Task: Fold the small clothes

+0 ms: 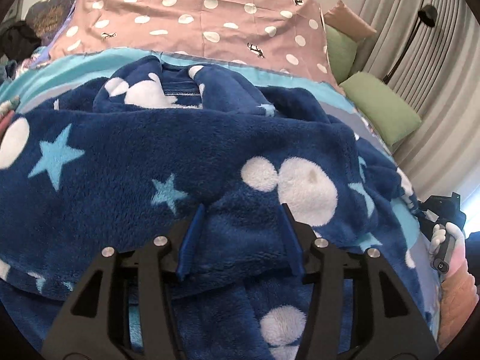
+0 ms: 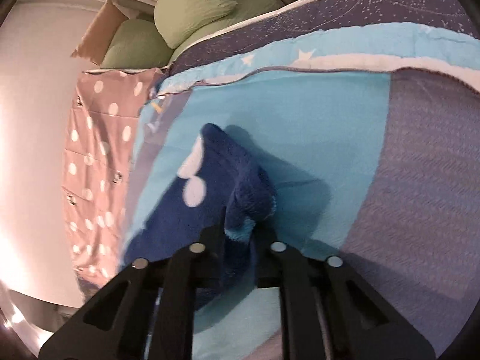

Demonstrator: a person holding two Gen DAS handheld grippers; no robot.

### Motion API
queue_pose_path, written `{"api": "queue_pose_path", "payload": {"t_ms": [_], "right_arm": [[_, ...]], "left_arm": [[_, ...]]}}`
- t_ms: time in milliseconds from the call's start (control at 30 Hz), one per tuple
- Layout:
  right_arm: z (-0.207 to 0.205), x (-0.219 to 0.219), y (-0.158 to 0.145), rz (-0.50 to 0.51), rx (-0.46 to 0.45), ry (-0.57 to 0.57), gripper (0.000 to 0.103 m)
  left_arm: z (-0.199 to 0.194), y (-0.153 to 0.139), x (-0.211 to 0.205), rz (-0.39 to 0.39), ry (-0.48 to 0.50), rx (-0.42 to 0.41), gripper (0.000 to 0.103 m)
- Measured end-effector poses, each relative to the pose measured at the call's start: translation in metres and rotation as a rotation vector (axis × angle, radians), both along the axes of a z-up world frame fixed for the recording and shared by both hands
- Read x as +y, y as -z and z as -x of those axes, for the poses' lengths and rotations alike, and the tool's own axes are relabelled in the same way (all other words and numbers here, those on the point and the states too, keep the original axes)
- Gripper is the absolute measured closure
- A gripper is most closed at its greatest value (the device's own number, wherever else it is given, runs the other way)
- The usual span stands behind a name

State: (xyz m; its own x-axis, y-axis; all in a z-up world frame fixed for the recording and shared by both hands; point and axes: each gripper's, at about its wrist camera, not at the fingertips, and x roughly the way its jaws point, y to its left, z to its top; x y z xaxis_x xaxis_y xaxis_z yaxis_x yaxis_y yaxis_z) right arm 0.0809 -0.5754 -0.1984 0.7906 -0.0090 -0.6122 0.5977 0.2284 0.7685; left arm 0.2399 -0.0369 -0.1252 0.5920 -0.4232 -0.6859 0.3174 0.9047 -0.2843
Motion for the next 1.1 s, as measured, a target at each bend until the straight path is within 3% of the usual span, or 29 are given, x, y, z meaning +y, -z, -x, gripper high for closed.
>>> {"api": "queue_pose_path", "payload": {"t_ms": [67,167,267,433,600,700,900,1100], "right_arm": [[-0.002,0.005,-0.018,0.033,-0.043,-0.021,0.091],[-0.023,0.036,-0.069,0.133,-0.148,-0.128,0.091],[-0.055,0.097,-0.116,0.204,-0.251,-0.301,0.091],[-0.099,0.213,-0.156,0.282,-0.343,-0.582,0.091],[-0.127,0.316,-0.158,0.353,-0.327,-0.840,0.091],[-0.130,0.358,-0.152,0.447,-0.292,-0.943,0.091],[-0.124,0.395,-0.133,0.650,-0.205,-1.040,0.089],[-0.107,0.424,-0.115,0.782,-0.170,-1.128,0.088]], "left_arm": [[0.000,0.001,0.002,0.018,-0.002,0.001,0.051],[-0.001,0.001,0.002,0.030,-0.001,0.000,0.051],[-0.002,0.001,0.007,0.063,0.000,0.002,0.051],[-0.005,0.004,0.026,0.205,0.007,0.022,0.052],[-0.010,0.006,0.045,0.362,0.025,0.053,0.054],[-0.015,0.009,0.058,0.477,0.035,0.087,0.057],[-0.025,0.015,0.072,0.653,0.050,0.155,0.058],[-0.031,0.015,0.067,0.745,0.112,0.200,0.043]]}}
